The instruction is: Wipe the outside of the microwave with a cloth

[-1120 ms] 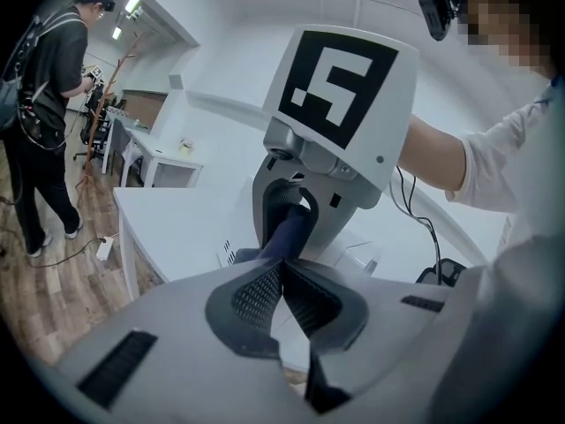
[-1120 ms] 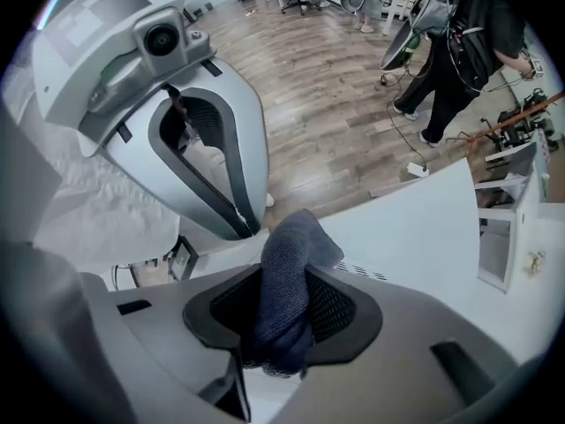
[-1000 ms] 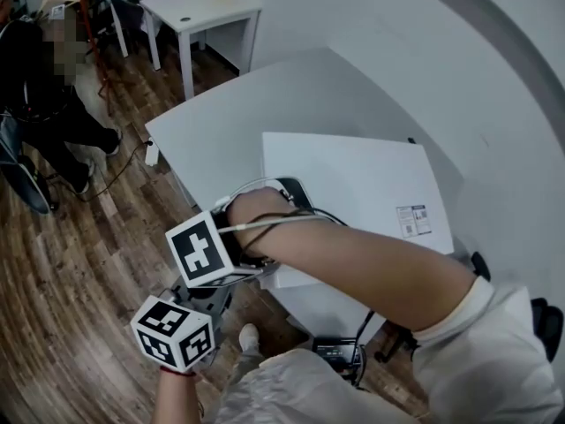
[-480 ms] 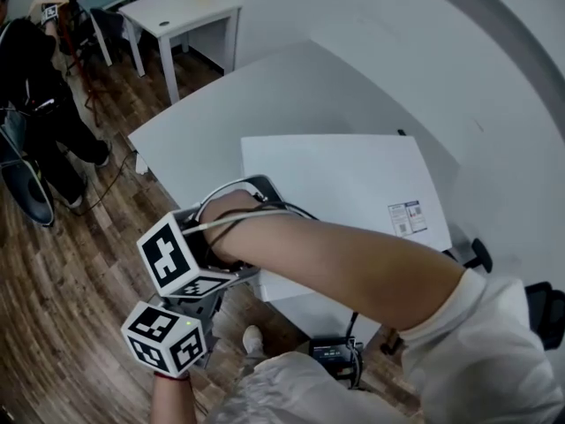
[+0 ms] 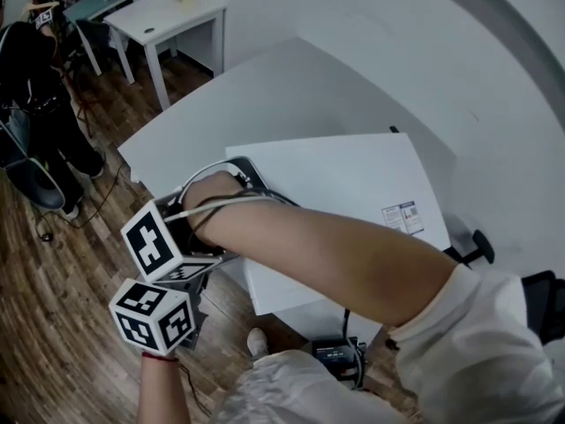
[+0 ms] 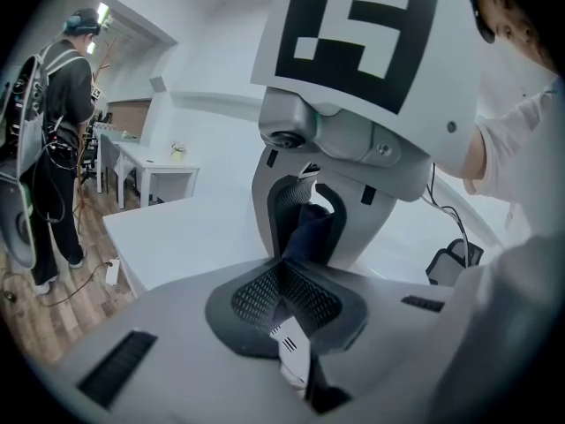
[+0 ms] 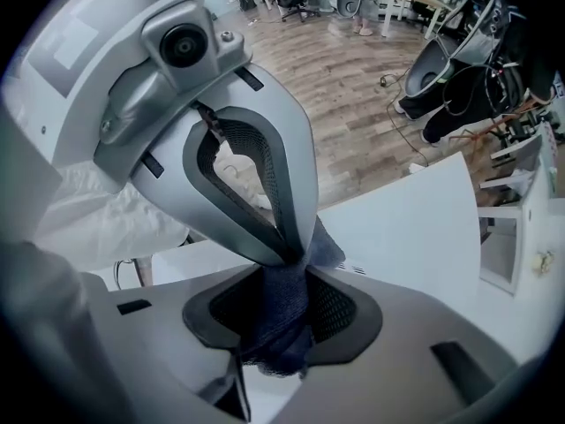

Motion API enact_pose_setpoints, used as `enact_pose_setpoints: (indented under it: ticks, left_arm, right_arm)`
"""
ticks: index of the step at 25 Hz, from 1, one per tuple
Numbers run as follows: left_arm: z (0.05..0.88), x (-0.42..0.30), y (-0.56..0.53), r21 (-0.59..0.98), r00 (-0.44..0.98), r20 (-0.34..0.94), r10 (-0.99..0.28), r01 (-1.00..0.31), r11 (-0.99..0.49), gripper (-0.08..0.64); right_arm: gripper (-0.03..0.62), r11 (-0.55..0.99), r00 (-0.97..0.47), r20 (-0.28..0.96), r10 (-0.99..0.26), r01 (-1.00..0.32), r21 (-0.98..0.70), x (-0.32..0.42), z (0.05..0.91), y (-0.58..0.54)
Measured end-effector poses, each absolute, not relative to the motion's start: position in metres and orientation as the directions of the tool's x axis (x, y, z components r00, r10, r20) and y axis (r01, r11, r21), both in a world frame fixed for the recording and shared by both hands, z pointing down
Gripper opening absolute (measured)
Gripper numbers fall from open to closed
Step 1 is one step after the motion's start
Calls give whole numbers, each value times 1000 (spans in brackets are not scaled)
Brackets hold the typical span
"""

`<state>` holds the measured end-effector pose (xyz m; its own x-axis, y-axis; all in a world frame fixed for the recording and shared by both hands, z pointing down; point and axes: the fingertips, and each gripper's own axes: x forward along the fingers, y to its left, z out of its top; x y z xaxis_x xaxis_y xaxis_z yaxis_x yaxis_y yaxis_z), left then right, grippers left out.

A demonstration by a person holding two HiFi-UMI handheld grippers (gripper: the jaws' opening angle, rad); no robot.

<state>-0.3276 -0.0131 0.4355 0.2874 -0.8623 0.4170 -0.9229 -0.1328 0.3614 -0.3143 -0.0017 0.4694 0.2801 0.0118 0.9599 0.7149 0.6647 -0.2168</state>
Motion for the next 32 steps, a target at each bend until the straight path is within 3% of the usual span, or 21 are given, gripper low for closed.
enact_pose_setpoints:
  ticks: [9, 13, 18, 22, 27, 32]
  left_arm:
    - [432, -356, -60, 348, 242, 418, -875, -933, -92, 3]
    - [417, -370, -73, 330, 208, 395, -895, -941, -73, 5]
    - [387, -376, -69, 348, 181, 326, -928, -936, -60, 5]
    - [357, -354, -57, 330, 213, 298, -931, -938, -109, 5]
    - [326, -306, -52, 294, 300, 271, -915, -931, -218, 5]
    - [302, -242, -67, 278, 386, 255, -887, -907, -315, 5]
  right_arm:
    - [156, 678, 157, 981, -114, 734, -39, -347, 461, -56]
    - [156, 692, 47, 991, -122, 720, 51, -359, 453, -74]
    - [156, 644, -162, 955, -249, 709, 288, -379, 428, -107]
    - [156, 743, -351, 906, -236, 536, 401, -363, 396, -128]
    - [156, 916, -524, 843, -120, 269, 298, -296, 374, -138]
    - [156, 973, -613, 782, -113, 92, 212, -218, 372, -144]
